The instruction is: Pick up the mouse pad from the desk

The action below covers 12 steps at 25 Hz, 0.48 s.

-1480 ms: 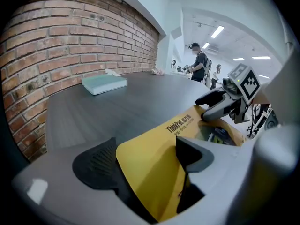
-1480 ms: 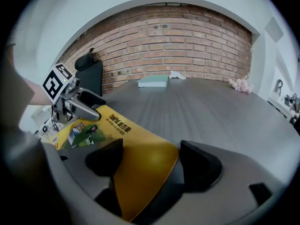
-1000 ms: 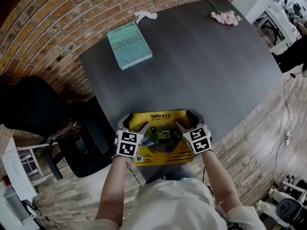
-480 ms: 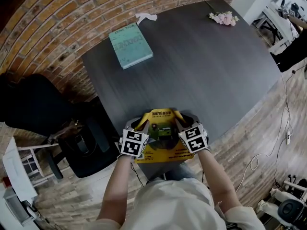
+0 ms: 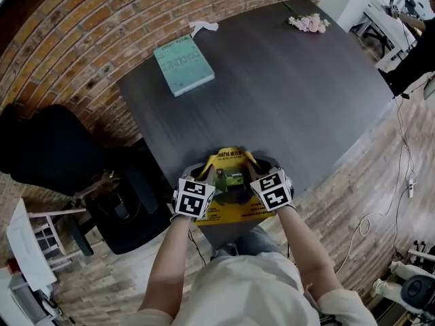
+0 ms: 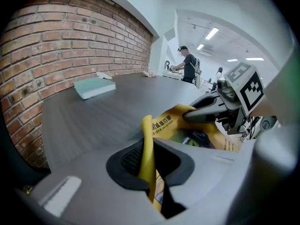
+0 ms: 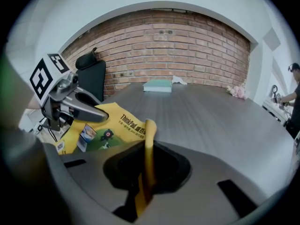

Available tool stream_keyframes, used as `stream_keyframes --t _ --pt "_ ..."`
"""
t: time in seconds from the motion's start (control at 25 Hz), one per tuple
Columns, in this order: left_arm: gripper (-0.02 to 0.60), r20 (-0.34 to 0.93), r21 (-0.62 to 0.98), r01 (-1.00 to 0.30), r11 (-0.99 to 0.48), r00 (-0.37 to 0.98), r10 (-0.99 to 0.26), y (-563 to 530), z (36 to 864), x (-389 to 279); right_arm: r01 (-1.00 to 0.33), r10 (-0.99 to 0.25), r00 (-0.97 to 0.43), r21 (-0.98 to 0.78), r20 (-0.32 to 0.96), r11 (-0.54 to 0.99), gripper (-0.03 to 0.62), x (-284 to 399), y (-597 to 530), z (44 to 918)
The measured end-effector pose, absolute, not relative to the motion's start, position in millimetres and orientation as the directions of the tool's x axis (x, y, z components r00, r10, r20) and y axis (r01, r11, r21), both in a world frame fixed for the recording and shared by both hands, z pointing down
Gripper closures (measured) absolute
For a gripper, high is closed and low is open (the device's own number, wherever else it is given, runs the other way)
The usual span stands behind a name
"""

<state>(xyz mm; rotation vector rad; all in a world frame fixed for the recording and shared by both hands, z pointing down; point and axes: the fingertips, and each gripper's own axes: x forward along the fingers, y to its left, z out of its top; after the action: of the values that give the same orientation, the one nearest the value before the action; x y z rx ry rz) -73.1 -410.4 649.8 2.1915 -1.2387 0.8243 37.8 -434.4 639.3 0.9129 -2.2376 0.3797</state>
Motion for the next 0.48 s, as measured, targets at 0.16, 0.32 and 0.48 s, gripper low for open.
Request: stream_keyframes --t 0.16,0.32,0.48 --pt "0.554 0.678 0.117 -0.871 -0.477 0.421 -0.602 -399 633 -71 -0.704 -0.531 -0.534 0.002 0.658 0.71 0.566 33 -422 623" --pt "0.554 0.639 0.139 -0.869 -0.475 0.445 -0.628 -384 612 -72 -0.717 -0.573 -0.54 0.021 0.616 0.697 0.566 30 -406 600" --pt "0.554 0.601 0.132 -0.863 -0.488 0.461 -0.653 -365 591 -72 -0.732 -0.618 -0.54 0.045 0.571 0.68 0.566 30 -385 576"
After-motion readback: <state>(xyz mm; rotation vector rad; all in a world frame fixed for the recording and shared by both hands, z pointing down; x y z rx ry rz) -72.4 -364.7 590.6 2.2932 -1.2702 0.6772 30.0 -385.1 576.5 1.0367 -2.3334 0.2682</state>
